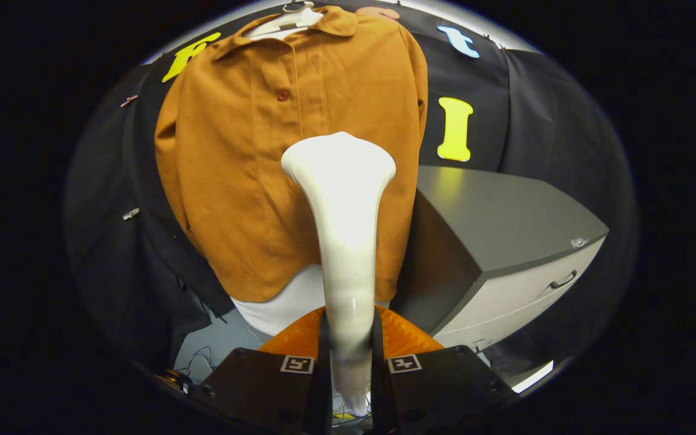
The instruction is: Iron the clothes twice with a garment steamer, once on the left side and once on the right side.
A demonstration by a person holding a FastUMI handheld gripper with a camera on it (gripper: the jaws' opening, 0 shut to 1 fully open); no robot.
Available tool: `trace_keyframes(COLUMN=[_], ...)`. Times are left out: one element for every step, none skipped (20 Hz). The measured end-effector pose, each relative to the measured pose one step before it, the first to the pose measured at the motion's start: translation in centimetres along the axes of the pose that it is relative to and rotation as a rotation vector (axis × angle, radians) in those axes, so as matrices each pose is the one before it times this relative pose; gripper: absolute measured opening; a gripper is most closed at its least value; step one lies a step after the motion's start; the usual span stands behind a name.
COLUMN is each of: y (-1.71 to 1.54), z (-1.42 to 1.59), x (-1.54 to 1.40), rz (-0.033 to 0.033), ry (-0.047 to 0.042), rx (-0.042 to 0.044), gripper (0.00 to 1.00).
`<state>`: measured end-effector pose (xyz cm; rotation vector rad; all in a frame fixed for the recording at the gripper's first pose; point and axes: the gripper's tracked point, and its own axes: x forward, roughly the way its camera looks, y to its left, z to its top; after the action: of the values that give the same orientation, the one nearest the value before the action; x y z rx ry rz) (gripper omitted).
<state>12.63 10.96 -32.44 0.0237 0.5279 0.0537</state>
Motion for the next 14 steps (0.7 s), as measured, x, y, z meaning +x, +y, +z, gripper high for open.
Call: trace_keyframes(y=[0.493,0.501,0.565,0.691,0.677,0.693,0.597,0.734,0.684,0.686,0.665,0.639,0.714,0.687], z=[1.4,1.232,1.323,1.347,1.225,1.158,0.993,1.103,1.094,1.102,1.172,1.044,1.07,0.961], x=[-0.819,-0.653,-0.772,-0.789,-0.603,-0.492,-0.319,-0.396,-0.272,-0.148,-0.202,-0.151,-0.046,-0.05], rz=[0.00622,0.00743,0.00816,0.01033,0.00904,0.0101,0.0101,0.00844,0.00563,0.00407,0.00326,0.00217,0.00111,0.0023], ry=[-0.03081,-0.02877,-0.027,-0.02554,-0.01919,-0.01612,-0.01621,-0.01777,-0.02003,-0.02156,-0.02301,-0.02167,-0.01933,-0.01805], rx=[-0.00575,-0.00603,-0.00284,-0.00476,-0.00761,-0.00425,-0.00044,-0.00328,-0.00436,-0.00029,0.00109,-0.0005,0.00078,0.00285], gripper=[0.29,0.29,0.29,0.29,0.29,0.29,0.29,0.29,0.29,0.29,0.29,0.29,0.29,0.29])
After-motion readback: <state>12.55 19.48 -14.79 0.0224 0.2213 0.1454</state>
